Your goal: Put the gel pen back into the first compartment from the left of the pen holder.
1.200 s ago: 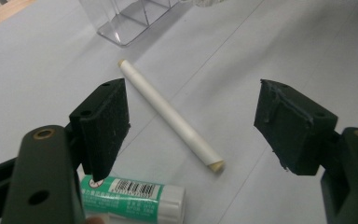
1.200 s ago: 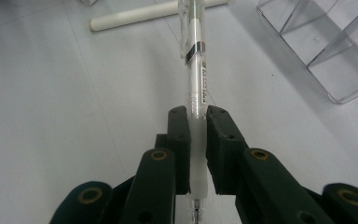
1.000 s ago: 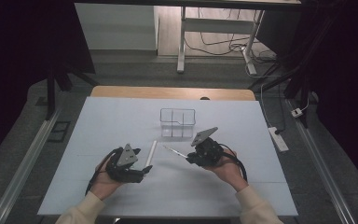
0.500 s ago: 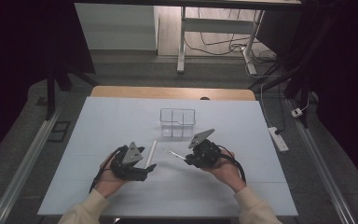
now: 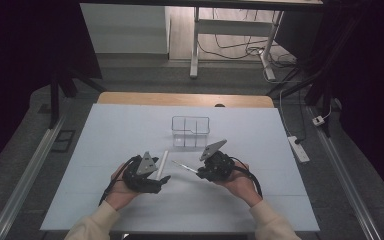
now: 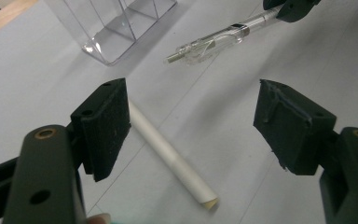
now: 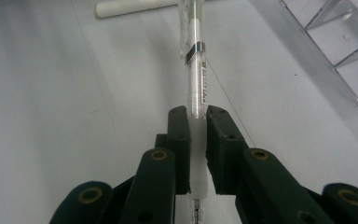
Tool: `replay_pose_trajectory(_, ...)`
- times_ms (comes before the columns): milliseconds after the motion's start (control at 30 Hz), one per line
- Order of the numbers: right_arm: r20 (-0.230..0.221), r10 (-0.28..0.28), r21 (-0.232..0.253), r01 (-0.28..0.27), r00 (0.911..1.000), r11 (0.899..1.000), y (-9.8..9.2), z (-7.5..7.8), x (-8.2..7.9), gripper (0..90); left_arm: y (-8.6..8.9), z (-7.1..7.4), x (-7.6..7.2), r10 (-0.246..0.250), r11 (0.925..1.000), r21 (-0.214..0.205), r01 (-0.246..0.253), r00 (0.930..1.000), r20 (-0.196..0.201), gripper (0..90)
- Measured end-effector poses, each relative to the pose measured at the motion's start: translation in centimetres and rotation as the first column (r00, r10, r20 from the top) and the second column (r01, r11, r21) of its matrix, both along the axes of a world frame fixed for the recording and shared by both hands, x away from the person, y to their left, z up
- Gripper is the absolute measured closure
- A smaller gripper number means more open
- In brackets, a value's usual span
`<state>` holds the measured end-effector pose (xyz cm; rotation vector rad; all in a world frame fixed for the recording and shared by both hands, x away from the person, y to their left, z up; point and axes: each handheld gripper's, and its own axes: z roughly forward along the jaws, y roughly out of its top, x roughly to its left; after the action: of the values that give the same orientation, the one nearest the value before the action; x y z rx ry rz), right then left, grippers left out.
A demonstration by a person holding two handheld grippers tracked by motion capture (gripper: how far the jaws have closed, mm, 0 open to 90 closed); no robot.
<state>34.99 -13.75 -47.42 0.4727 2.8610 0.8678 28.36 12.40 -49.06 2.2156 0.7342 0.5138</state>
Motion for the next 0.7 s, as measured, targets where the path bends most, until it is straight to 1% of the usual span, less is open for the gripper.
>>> replay_pose_trajectory(133, 0.003, 0.000, -0.004, 0.000, 1.0000, 1.000, 0.07, -0.06, -0.03, 79.7, -0.27, -0.20, 0.03, -0.010, 0.9998, 0.018, 0.011, 0.9999, -0.002, 27.3)
replay_pose_trajectory(233, 0.003, -0.001, -0.003, 0.001, 1.0000, 1.000, 0.06, -0.11, -0.02, 79.6, -0.37, -0.31, 0.05, -0.008, 0.9996, 0.025, 0.009, 1.0000, -0.002, 27.5)
replay_pose_trajectory(700, 0.006, 0.015, -0.010, -0.015, 0.9999, 1.000, 0.49, -0.39, -0.24, 79.6, -0.85, -0.62, 0.15, -0.026, 0.9990, 0.035, 0.026, 0.9996, -0.009, 27.7)
